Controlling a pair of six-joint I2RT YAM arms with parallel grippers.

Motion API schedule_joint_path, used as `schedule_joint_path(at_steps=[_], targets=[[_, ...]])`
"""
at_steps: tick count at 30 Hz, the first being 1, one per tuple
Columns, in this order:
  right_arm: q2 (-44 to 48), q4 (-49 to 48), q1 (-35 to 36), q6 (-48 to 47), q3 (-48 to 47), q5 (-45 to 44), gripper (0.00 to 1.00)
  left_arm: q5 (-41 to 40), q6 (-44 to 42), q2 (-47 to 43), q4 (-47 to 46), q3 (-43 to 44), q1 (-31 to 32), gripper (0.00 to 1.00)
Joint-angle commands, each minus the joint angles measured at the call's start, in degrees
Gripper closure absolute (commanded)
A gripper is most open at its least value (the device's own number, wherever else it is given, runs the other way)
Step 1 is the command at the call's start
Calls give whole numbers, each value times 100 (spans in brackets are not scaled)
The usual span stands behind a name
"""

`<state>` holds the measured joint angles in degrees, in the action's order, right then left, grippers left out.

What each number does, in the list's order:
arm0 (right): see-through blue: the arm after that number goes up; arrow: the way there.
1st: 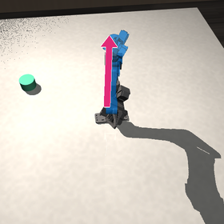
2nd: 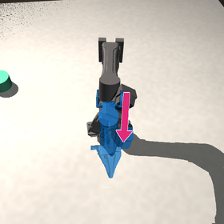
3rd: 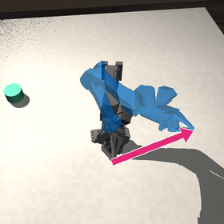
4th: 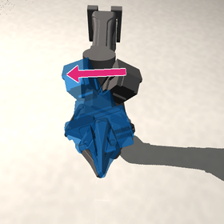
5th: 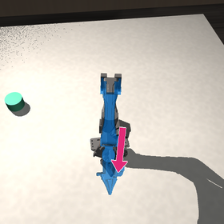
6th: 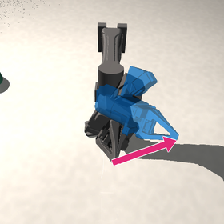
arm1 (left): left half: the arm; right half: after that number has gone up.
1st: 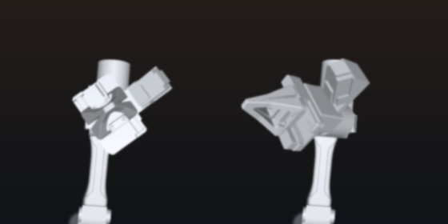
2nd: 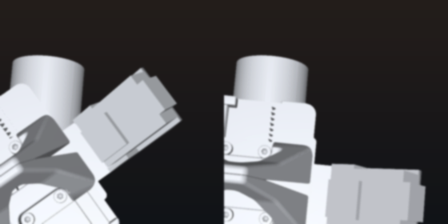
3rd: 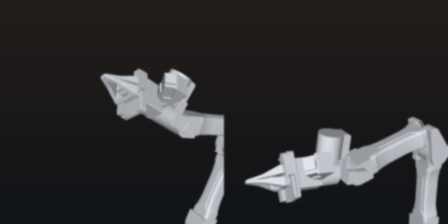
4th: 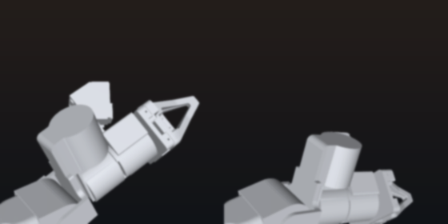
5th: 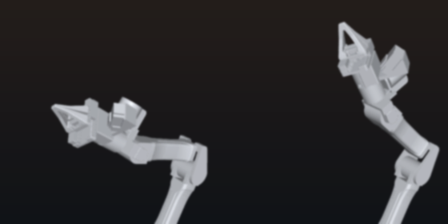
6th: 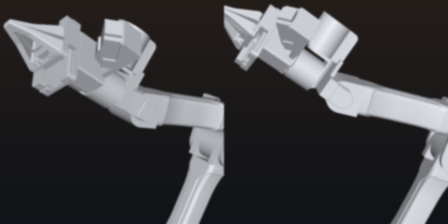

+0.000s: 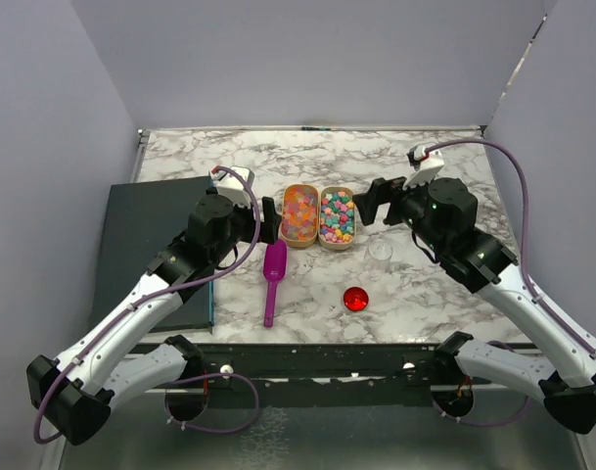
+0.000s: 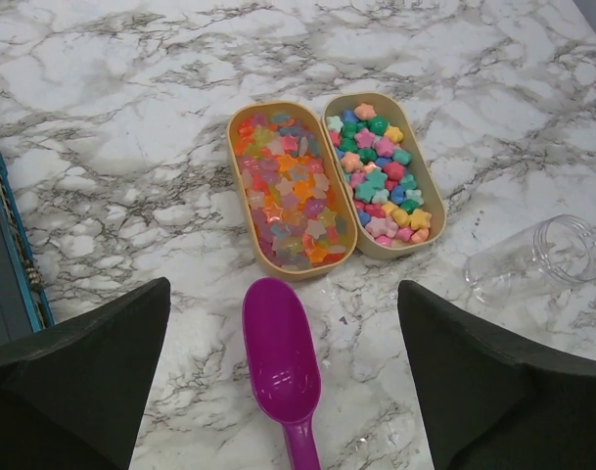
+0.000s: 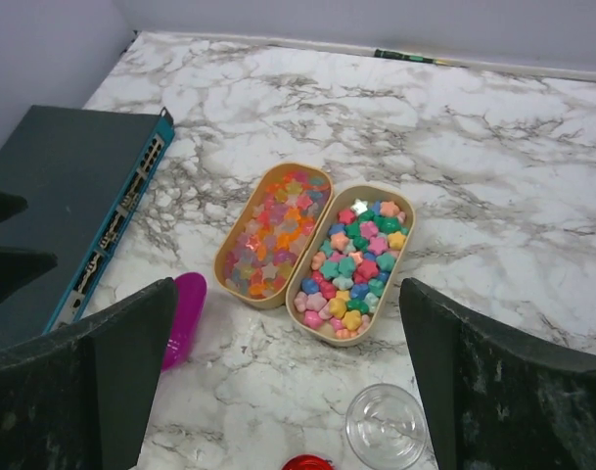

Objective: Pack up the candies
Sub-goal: Pick up the packing bottle from the center of the board.

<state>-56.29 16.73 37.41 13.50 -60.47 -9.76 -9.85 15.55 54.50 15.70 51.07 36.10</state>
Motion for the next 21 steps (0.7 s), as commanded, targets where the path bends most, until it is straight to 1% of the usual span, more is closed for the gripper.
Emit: schedule_joint_path(at_steps=[1,2,4,9,11,14,21], targets=[[17,359,12,30,-237,-831,0,-213,46,-88,78,42,20,1],[40,406,12,51,-240,-982,0,-199,49,-89,81,44,20,1],[86,468,12,-20,-253,-1016,0,-216,28,-88,81,48,14,1],[305,616,12,-347,-149,-491,0,-270,-10,-166,99,27,18,1],[325,732,17,-364,-142,-442,0,-296,-22,-194,95,30,12,1],[143,1160,12,-379,-308,-443,1,-299,-32,-215,113,27,11,1],[-303,1848,12,-93,-301,-831,10,-286,-18,-279,137,26,14,1]])
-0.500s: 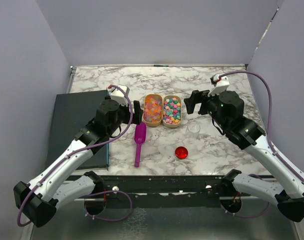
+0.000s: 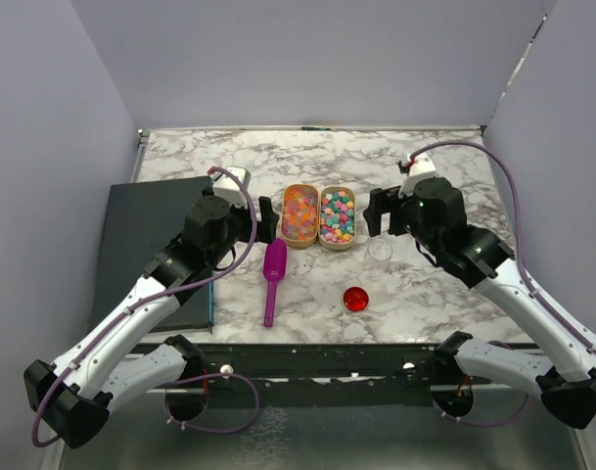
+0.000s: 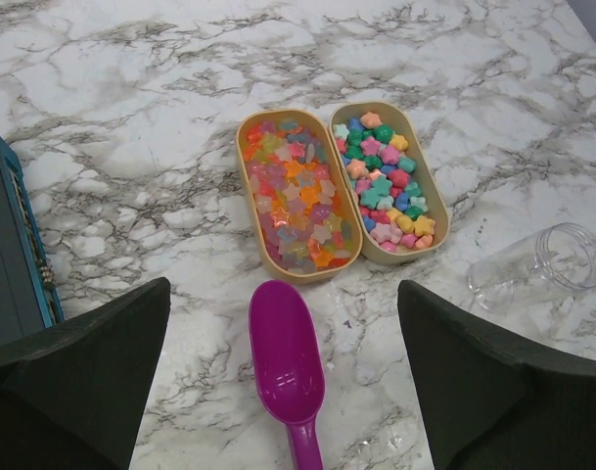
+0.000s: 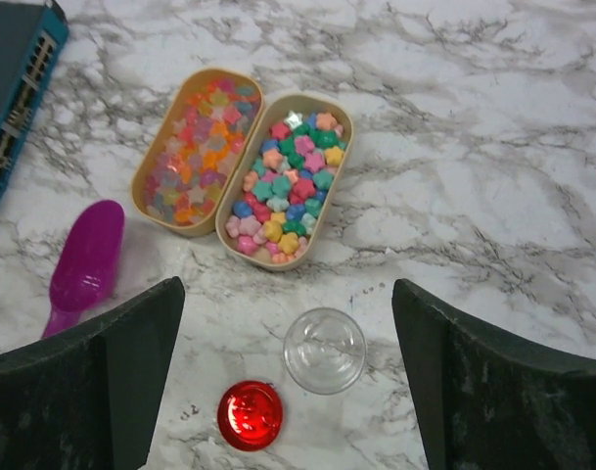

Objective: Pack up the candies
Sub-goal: Pick up the packing bottle from the center of the board.

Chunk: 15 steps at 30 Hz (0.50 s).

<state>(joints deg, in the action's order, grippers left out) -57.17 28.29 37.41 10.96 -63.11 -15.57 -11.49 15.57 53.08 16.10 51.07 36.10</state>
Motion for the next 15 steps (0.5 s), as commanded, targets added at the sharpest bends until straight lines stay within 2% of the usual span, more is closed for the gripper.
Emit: schedule_joint_path(at_steps=[1,7,15], targets=[[-278,743,14,237,-6,-320,13,-117,-27,-152,101,13,12,1],[-613,1113,12,663,161,-467,29,-117,-28,-202,108,9,15,1],[-802,1493,8,906,262,-455,39,-91,-31,-209,117,23,18,1]])
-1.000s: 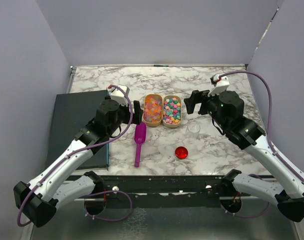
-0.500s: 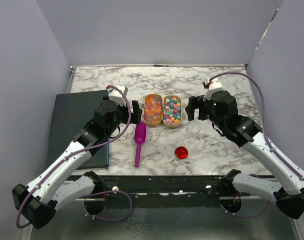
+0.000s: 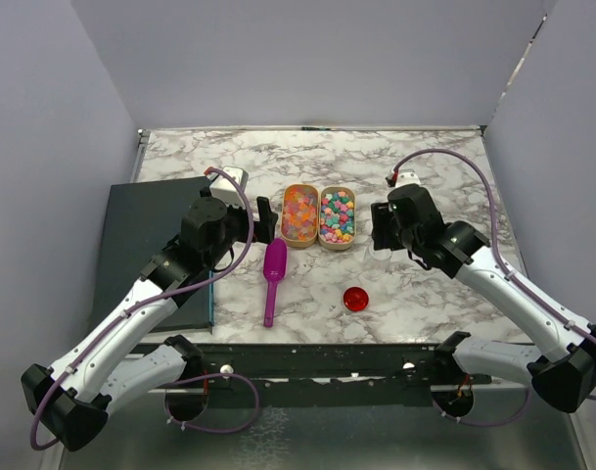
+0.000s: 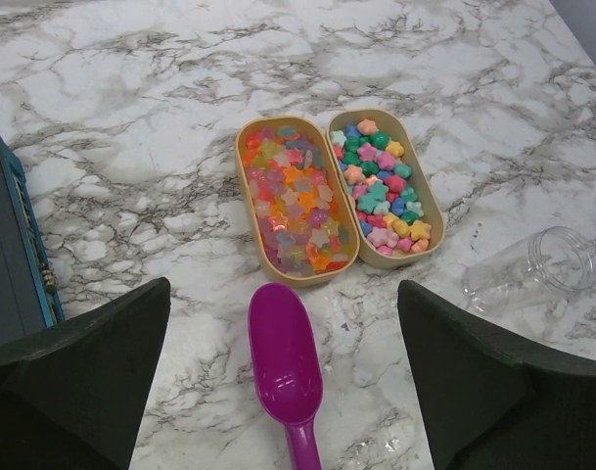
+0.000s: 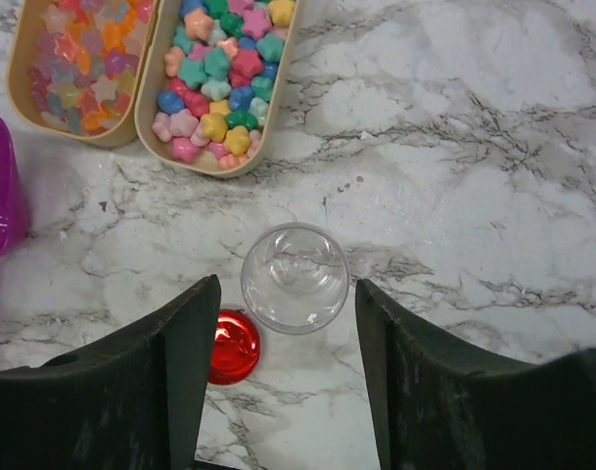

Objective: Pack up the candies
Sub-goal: Pick up the packing bottle from the center of the board.

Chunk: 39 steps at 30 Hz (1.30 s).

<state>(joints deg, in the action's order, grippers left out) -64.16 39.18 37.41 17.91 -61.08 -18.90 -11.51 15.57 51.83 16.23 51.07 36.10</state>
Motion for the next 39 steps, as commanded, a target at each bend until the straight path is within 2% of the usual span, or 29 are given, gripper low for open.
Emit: schedule_joint_path(at_steps=[1,9,18,21,32,39], targets=[[-136,447,6,229,54,-101,40,-88,-36,-82,108,20,12,1],[-300,492,-225,208,219,93,41,-71,-25,-81,115,33,12,1],[-470,211,-797,130,431,792,52,-56,-29,-128,123,20,11,1],[-528,138,-904,140,514,890,52,-53,-39,-136,134,22,11,1],[-838,-101,-1058,204,686,1031,71,-45,-54,-185,138,14,13,1],[-944,38,-1060,172,555,928,88,-27,-49,-185,144,9,14,1]])
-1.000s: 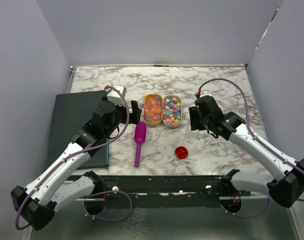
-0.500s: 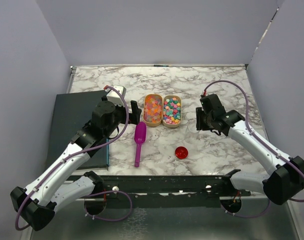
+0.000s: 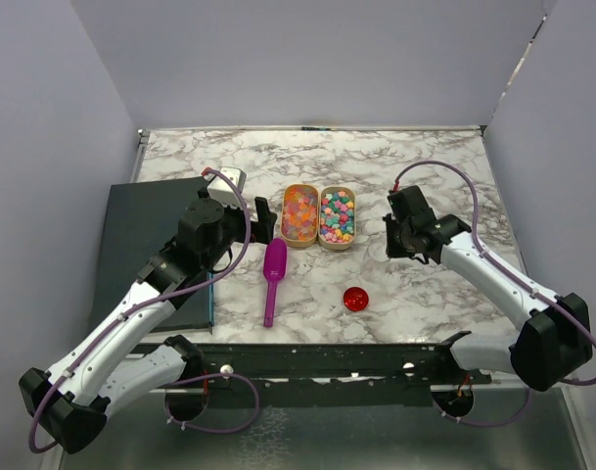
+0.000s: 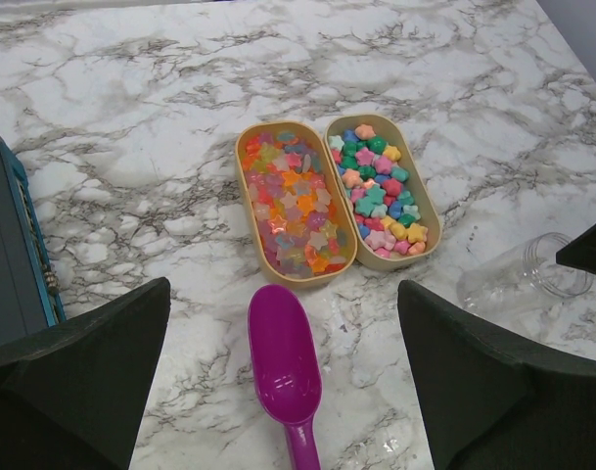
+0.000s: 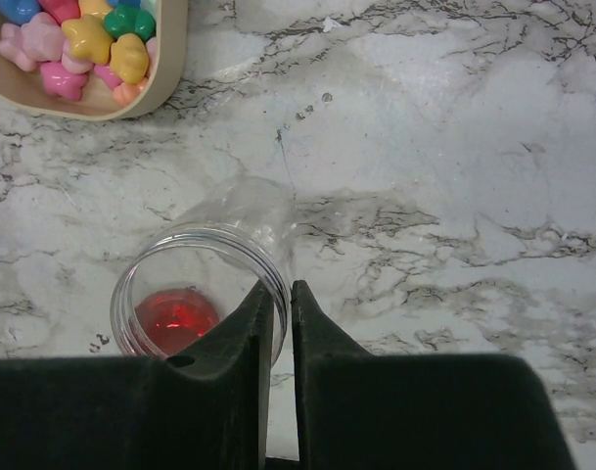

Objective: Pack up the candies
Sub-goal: Pick up the packing bottle from the center of the board, then place the packing bottle at the center of the board.

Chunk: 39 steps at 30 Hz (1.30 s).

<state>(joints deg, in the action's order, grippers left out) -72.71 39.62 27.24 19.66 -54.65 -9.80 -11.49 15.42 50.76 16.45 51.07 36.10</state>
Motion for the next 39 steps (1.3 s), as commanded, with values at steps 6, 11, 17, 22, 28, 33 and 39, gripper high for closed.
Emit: schedule_joint_path(at_steps=[6,11,17,22,28,33,39], targets=[[-116,269,-44,-154,-287,-86,99,-21,-31,-88,111,12,14,1],[27,546,-8,-333,-566,-198,99,-20,-46,-85,121,18,11,1],[139,864,550,-337,-901,-448,99,-75,-50,-132,122,18,12,1],[94,1021,1144,-189,-1181,-566,100,-194,-70,-152,122,5,11,1],[-98,947,2009,-110,-1297,-675,99,-427,-104,-281,122,-19,12,1],[-389,994,2652,34,-1366,-967,100,-525,-142,-389,120,-48,12,1],[-634,937,3100,241,-1382,-1053,100,-699,-134,-508,114,-68,11,1]])
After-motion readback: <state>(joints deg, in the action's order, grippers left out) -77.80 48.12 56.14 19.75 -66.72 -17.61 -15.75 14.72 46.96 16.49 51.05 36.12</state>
